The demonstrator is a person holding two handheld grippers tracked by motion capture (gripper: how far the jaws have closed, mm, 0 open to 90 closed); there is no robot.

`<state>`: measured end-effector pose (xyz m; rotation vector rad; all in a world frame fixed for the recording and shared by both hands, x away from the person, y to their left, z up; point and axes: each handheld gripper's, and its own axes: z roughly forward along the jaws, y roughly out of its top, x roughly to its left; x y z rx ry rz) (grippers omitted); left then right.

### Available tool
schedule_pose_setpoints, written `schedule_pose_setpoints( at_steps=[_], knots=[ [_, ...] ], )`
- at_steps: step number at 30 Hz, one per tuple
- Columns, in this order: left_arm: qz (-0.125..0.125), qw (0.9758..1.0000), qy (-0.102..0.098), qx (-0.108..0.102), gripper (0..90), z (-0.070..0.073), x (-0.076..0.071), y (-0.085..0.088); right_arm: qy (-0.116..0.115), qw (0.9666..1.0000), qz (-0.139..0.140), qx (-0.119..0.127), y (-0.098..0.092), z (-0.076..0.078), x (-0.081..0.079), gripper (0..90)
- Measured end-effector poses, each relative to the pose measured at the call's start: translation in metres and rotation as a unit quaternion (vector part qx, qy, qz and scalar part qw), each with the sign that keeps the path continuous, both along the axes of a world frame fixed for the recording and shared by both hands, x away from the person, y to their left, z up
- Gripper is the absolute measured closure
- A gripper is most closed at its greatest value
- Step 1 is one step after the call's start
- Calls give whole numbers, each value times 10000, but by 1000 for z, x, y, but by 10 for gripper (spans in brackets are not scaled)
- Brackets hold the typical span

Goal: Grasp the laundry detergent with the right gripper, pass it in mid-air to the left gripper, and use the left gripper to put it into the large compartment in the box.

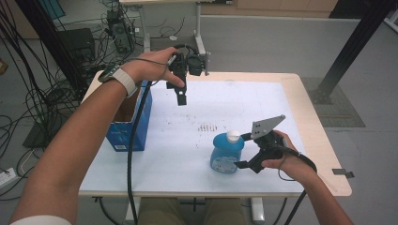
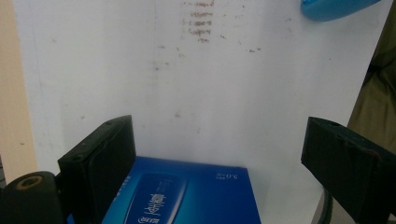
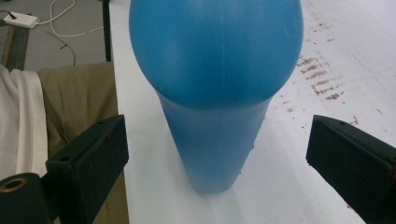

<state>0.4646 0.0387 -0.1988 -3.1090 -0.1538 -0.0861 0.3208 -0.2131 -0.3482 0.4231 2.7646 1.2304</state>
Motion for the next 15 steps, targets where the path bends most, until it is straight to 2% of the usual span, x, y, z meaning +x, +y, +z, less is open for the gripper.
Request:
schedule_pose_setpoints(
  at_steps=[15],
  knots=[
    [0,10000,4,11,104,-1,0,0,-11,10000,2,6,0,0,0,56]
  ],
)
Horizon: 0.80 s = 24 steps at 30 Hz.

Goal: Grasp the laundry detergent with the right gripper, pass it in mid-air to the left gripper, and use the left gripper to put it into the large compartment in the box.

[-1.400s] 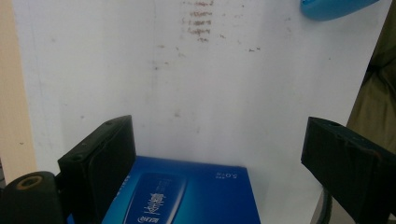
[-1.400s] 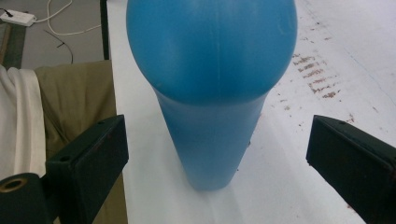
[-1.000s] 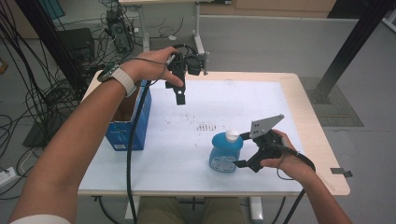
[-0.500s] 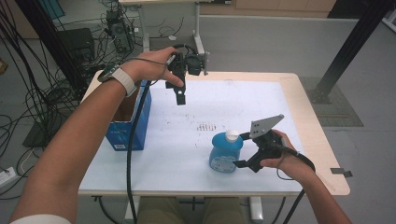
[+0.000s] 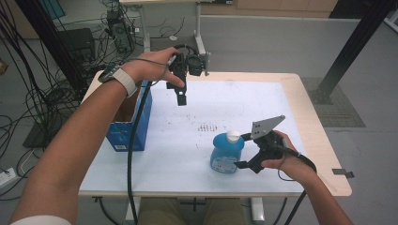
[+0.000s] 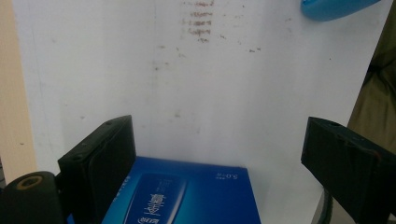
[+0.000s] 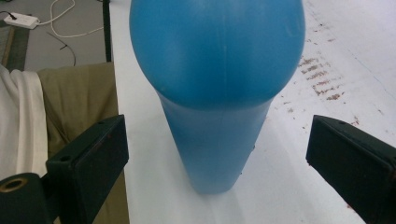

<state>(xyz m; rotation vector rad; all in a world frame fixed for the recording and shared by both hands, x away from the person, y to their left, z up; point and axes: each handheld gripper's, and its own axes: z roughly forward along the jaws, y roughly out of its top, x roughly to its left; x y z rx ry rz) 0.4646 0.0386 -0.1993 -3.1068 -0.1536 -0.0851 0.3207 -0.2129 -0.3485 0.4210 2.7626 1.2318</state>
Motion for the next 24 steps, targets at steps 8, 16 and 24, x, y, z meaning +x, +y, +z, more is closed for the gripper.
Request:
schedule_pose_setpoints(
  at_steps=[8,16,24],
  knots=[
    [3,10000,-5,-16,104,-1,0,0,-11,10000,7,15,0,0,0,57],
    [3,10000,-6,-17,105,0,0,0,-8,10000,13,17,0,0,0,57],
    [7,10000,-9,-6,105,-1,0,0,-5,10000,5,25,0,0,0,57]
  ],
)
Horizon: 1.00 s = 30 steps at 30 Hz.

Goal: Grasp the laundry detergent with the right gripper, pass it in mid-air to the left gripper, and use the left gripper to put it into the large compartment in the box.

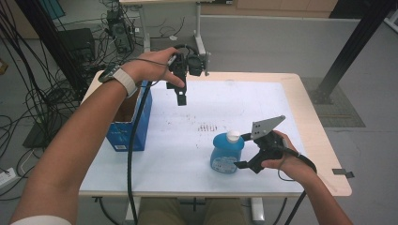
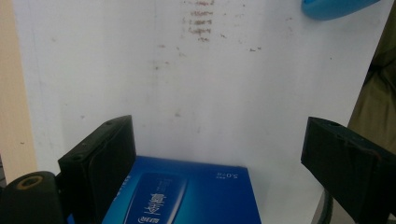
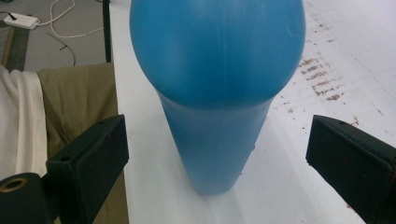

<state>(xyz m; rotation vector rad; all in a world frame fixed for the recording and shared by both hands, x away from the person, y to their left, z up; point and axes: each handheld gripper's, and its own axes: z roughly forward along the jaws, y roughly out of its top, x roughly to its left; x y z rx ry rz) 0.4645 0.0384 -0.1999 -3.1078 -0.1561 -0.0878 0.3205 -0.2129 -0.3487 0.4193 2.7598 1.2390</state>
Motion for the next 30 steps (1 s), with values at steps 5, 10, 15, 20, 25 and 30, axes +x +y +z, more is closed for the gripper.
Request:
schedule_pose_setpoints(
  at_steps=[5,10,15,20,25,30],
  knots=[
    [-7,10000,4,0,105,0,0,0,-15,10000,-18,17,0,0,0,57],
    [-1,10000,-2,-6,104,0,0,0,-23,10000,-10,12,0,-1,0,62],
    [5,10000,-4,-13,105,0,0,0,-12,10000,-9,22,0,-1,0,62],
    [-4,10000,1,-4,105,0,0,0,-5,10000,-16,14,0,-1,0,62],
    [-7,10000,0,-10,105,-1,0,0,-3,10000,-20,24,0,-2,0,62],
    [-10,10000,5,4,105,-1,1,-1,-2,10000,-17,38,1,-3,0,62]
  ],
)
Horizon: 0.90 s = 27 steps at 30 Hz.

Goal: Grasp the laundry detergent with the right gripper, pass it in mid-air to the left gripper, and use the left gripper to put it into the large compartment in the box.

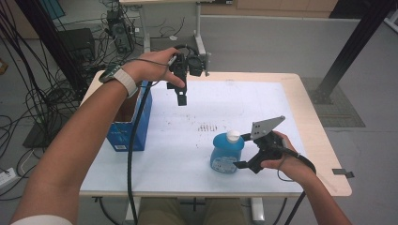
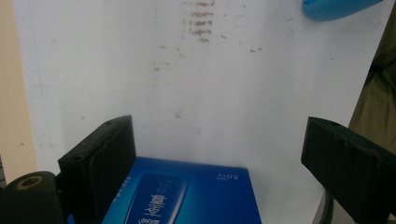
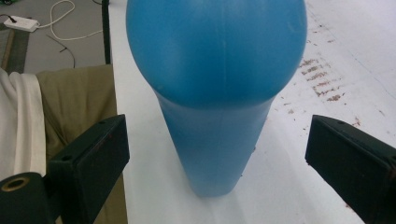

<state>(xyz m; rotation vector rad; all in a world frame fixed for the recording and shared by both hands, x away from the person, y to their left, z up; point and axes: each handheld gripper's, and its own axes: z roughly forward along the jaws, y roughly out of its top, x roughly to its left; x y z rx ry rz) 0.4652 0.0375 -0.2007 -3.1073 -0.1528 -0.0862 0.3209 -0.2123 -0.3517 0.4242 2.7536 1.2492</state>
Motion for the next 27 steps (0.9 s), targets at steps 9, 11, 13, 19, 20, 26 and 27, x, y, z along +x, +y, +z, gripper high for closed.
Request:
schedule_pose_setpoints(
  at_steps=[9,11,13,19,20,26,27],
  knots=[
    [6,10000,-9,-7,105,0,0,0,-2,10000,1,29,0,0,0,63],
    [7,10000,-15,-11,105,0,0,0,-4,10000,-1,31,0,0,0,63],
    [6,10000,-18,-21,105,0,0,0,-5,10000,3,26,0,-1,0,63],
    [-3,10000,-10,-4,105,0,0,0,-1,10000,-5,64,1,-2,0,62],
    [-3,10000,-10,-4,105,0,0,0,-1,10000,-5,64,1,-2,0,62],
    [0,10000,-4,-6,105,-1,0,-1,-11,9999,-35,149,3,-7,0,62],
    [0,10000,-4,-6,105,-1,0,-1,-11,9999,-35,149,3,-7,0,62]
  ],
)
